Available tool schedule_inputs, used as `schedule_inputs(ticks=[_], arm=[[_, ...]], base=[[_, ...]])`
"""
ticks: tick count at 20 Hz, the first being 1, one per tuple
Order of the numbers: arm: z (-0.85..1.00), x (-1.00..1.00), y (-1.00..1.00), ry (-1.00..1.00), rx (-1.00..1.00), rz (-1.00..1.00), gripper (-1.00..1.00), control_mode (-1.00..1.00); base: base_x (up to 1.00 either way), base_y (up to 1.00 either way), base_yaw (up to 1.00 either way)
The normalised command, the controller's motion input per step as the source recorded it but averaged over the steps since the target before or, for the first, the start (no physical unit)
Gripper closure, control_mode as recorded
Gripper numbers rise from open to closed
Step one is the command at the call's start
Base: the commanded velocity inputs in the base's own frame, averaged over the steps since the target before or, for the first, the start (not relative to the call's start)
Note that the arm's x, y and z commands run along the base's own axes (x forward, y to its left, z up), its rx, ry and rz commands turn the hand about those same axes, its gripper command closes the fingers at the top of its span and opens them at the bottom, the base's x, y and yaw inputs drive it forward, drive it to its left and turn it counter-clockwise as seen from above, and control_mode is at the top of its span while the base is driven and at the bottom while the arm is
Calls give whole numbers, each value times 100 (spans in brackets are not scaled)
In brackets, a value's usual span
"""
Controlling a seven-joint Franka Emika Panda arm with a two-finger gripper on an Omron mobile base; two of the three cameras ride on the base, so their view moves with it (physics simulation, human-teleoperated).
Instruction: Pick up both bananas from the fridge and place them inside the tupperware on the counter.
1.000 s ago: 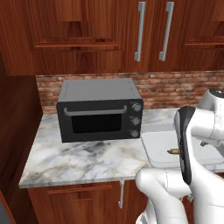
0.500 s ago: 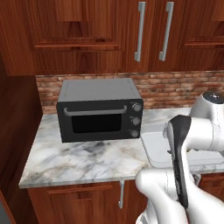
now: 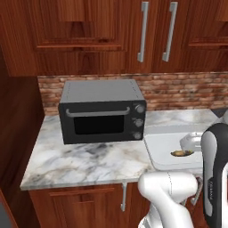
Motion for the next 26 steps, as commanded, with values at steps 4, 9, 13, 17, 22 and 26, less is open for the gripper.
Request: schedule_inputs(ticks=[4, 9, 13, 17, 22, 26], arm=[[0, 0, 0, 0, 0, 0, -100, 100], [0, 0, 0, 0, 0, 0, -100, 100], [0, 0, 0, 0, 0, 0, -100, 100], [0, 0, 0, 0, 0, 0, -100, 100], [0, 0, 0, 0, 0, 0, -100, 100], [0, 0, 0, 0, 0, 0, -100, 100]], base=[[-46, 25, 9], [-73, 28, 0], [-87, 27, 0], [-90, 24, 0], [-93, 26, 0], [-96, 24, 0]])
